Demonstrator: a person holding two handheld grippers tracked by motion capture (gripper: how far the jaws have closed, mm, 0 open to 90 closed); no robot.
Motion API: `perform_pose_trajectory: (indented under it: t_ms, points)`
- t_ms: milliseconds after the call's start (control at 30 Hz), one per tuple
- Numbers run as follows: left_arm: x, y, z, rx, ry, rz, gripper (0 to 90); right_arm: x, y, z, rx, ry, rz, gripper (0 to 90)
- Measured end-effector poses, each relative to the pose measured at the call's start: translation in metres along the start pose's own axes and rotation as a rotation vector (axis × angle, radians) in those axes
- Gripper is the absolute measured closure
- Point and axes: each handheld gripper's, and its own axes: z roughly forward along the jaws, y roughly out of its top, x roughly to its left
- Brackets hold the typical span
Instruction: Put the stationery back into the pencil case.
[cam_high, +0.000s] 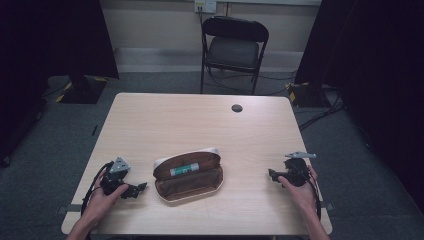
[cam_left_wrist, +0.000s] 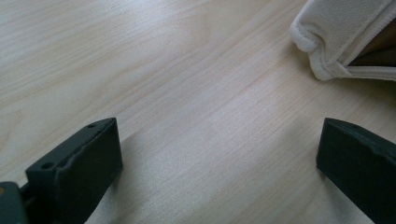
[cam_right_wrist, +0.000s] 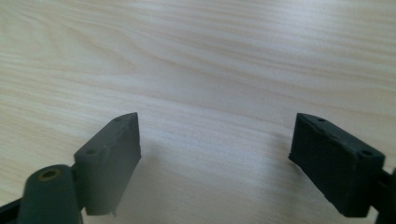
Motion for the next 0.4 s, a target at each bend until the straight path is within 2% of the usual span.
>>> perform_pose_trajectory:
  t_ms: [67, 133, 200, 300, 400]
  points:
    - [0.0, 0.0, 0.0, 0.0, 0.0, 0.0, 0.0, 0.003, -0.001, 0.003, 0.006, -0.022, -0.016, 14.5]
    - [0.0, 0.0, 0.0, 0.0, 0.0, 0.0, 0.0, 0.005, -0.002, 0.005, -0.009, -0.037, -0.004, 14.1]
    - [0.0, 0.0, 0.0, 0.0, 0.0, 0.0, 0.0, 0.006, -0.003, 0.006, -0.026, -0.036, -0.004, 13.5]
    - [0.0, 0.0, 0.0, 0.0, 0.0, 0.0, 0.0, 0.008, -0.011, 0.007, -0.092, -0.046, 0.006, 13.2]
    - [0.0, 0.0, 0.0, -0.005, -0.001, -0.001, 0.0, 0.008, -0.011, 0.007, -0.092, -0.046, 0.007, 13.2]
